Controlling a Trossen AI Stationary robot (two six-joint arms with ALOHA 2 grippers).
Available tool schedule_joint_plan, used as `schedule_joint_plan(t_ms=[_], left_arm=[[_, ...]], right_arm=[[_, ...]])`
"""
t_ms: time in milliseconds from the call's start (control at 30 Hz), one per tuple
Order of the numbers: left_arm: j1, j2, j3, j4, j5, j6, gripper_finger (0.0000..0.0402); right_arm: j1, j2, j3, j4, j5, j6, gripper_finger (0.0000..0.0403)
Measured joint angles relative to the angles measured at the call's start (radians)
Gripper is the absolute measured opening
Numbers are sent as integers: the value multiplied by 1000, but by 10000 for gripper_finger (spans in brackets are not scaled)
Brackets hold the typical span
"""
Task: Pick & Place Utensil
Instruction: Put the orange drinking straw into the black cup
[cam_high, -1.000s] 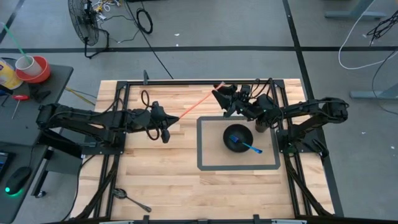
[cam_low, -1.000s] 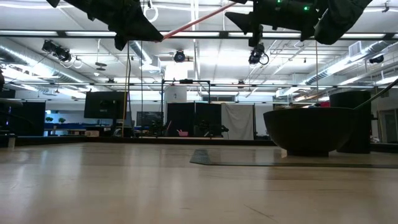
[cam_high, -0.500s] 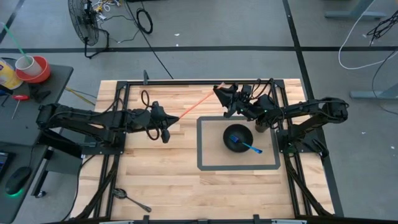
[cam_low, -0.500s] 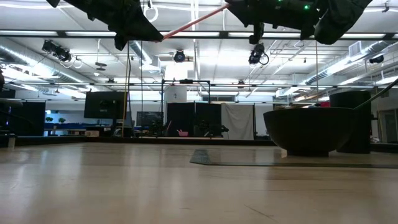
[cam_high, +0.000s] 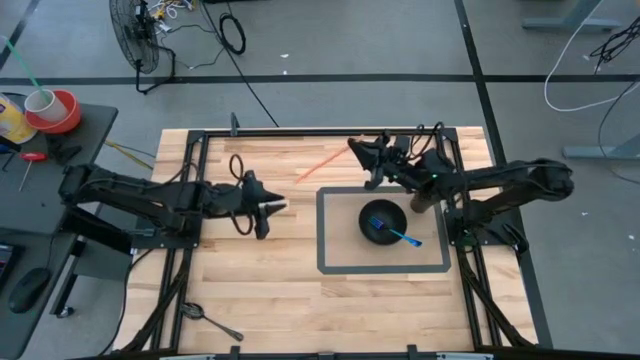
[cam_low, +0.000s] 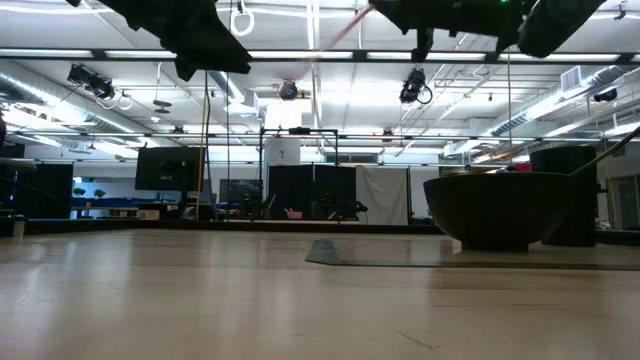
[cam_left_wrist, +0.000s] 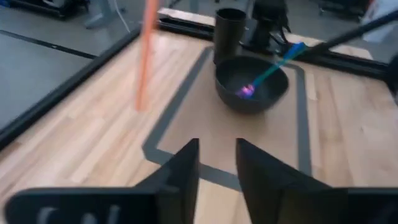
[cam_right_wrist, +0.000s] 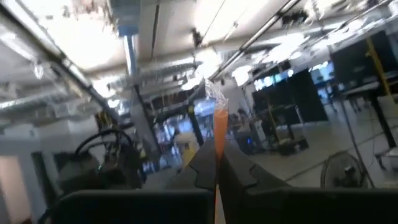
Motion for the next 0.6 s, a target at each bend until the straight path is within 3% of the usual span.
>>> schedule_joint_plan(t_ms=[300, 433, 600], left_arm=[[-77, -29, 0, -88, 7, -10, 201], [-78, -34, 0, -79, 6, -11, 212], [-74, -34, 0, -73, -35, -10, 213]], right_arm=[[25, -404, 2, -455, -24, -49, 9], [25, -595, 84, -865, -7, -99, 9], [25, -674, 266, -1318, 2, -119, 9]])
